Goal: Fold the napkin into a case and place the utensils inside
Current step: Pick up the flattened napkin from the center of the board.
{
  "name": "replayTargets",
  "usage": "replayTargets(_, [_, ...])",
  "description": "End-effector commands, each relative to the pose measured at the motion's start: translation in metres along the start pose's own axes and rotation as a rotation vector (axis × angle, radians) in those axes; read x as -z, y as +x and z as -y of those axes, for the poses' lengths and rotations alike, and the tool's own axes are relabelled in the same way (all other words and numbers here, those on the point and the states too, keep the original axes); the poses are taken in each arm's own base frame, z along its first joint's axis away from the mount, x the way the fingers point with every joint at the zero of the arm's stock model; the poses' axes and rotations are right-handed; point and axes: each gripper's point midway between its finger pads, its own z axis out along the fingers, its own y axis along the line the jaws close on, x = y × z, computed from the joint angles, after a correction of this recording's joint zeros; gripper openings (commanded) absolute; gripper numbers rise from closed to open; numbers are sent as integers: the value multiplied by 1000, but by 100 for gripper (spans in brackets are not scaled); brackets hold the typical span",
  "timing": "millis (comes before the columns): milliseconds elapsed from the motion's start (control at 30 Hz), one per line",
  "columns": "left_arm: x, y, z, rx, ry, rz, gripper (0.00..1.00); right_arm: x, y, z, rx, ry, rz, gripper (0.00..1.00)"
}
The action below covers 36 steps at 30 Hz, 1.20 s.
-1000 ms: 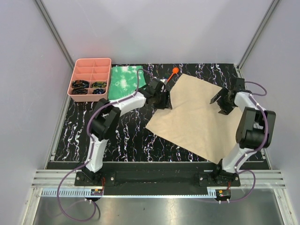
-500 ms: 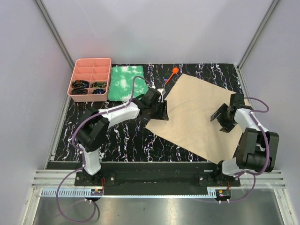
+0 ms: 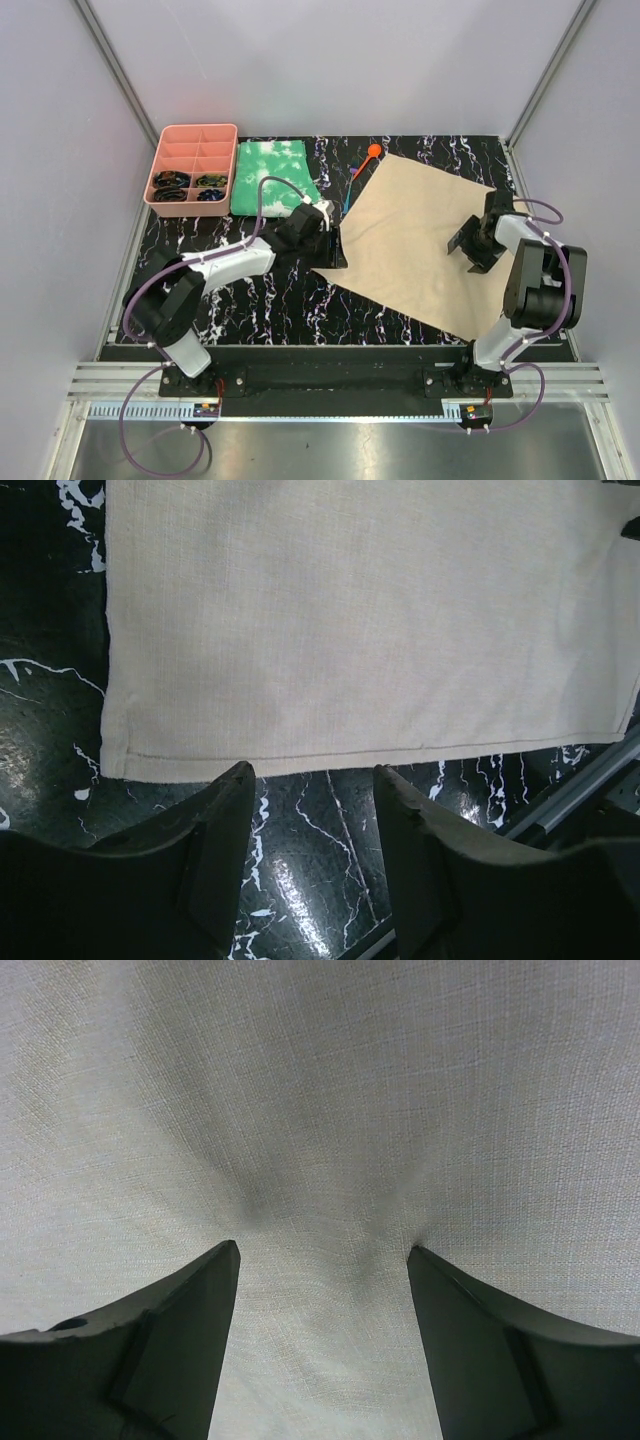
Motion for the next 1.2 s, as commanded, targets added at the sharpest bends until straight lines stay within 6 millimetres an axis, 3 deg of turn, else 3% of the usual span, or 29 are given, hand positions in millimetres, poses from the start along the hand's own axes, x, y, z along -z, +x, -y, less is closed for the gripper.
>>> replayTargets(0, [12,-26,16,2,50,115,55,-12,-20,-25,68,-39,35,78])
replayTargets(67, [11,-28,12,10,28,117,58,-8,-31,-42,119,-64,60,79])
replayTargets(167, [11,-31,5,39,-6,116,59,-1,-46,-49,149,-42,85,79])
replayTargets(333, [25,-40,7,45,3,147,59,33,-61,-26,118,100,164,80])
replayTargets(400, [29,-43,8,42,6,153,59,53,-51,-17,80,118,165,80])
replayTargets(467, [30,-42,12,48,20,145,59,60,-30,-7,42,111,119,80])
replayTargets(500, [30,-42,14,53,29,144,59,75,-26,-5,16,83,141,79])
replayTargets(533, [31,-43,17,55,47,143,59,75,-9,2,-4,75,100,77])
replayTargets(667, [33,-40,22,64,75,148,57,106,24,20,-158,16,131,72])
replayTargets(733, [37,-40,25,63,95,158,57,105,41,35,-248,46,131,69])
replayTargets(800, [40,-41,29,59,113,162,57,110,43,50,-316,70,177,67])
replayTargets(967, [43,-30,32,61,154,133,57,91,67,72,-437,131,96,64])
replayTargets(1167, [42,-21,40,47,194,110,56,71,56,76,-411,171,102,63])
